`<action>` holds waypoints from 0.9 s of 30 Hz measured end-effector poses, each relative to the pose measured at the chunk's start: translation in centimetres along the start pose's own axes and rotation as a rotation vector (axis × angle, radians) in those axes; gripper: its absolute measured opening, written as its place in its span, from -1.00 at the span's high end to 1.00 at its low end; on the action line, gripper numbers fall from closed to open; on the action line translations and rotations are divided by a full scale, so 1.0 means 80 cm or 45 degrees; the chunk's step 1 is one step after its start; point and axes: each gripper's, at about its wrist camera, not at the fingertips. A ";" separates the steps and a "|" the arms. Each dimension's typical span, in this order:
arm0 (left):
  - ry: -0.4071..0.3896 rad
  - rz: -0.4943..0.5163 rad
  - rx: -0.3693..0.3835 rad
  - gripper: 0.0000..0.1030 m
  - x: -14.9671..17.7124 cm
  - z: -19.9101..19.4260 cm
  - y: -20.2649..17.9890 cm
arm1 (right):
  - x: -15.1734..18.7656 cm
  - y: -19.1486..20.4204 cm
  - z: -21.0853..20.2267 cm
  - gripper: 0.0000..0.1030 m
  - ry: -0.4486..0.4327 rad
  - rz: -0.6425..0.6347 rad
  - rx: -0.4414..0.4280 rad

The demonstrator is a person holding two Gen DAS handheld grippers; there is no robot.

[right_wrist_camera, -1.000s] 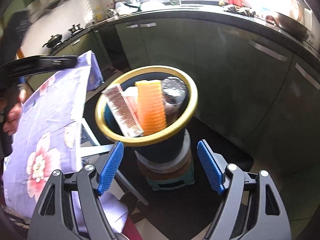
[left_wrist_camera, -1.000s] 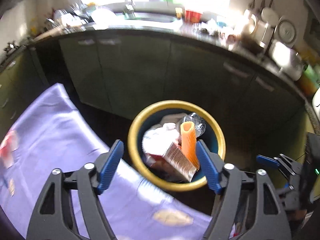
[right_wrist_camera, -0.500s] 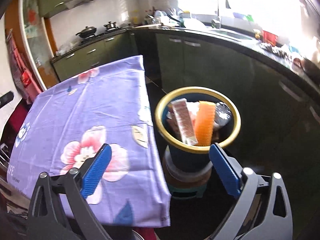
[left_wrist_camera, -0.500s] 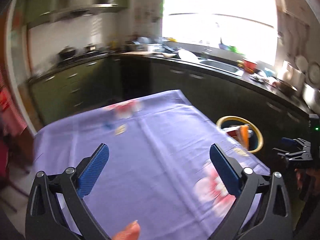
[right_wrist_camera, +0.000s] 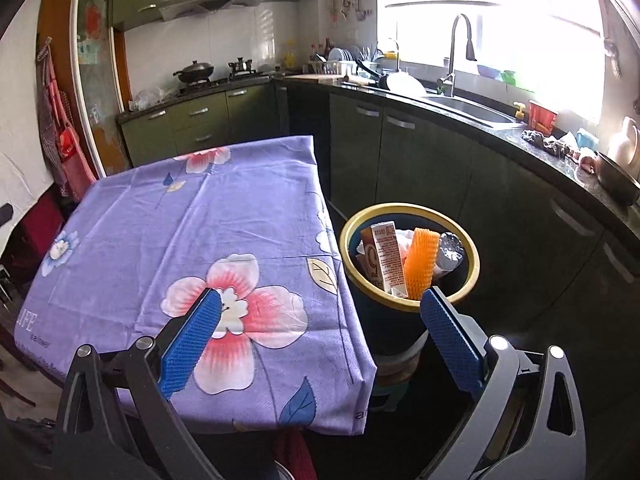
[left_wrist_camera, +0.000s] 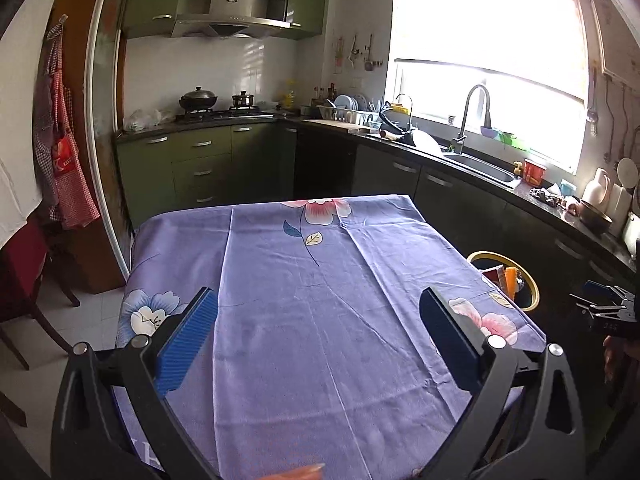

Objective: Collect trash

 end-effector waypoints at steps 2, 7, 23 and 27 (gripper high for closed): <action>-0.009 0.001 0.002 -0.86 0.003 -0.006 -0.002 | 0.001 0.000 -0.008 -0.91 -0.011 -0.007 0.003; -0.024 0.010 0.013 -0.86 0.003 -0.013 -0.010 | 0.000 0.000 -0.024 -0.91 -0.041 -0.008 -0.012; -0.031 0.029 0.016 -0.86 0.010 -0.025 -0.018 | 0.000 0.002 -0.035 -0.91 -0.073 -0.010 -0.041; -0.019 0.031 0.021 -0.86 0.012 -0.023 -0.019 | 0.000 0.003 -0.035 -0.91 -0.073 -0.010 -0.042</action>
Point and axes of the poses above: each gripper's, at about its wrist camera, not at the fingertips, and z roughly the way its jaws point, y to its left, x to its underside
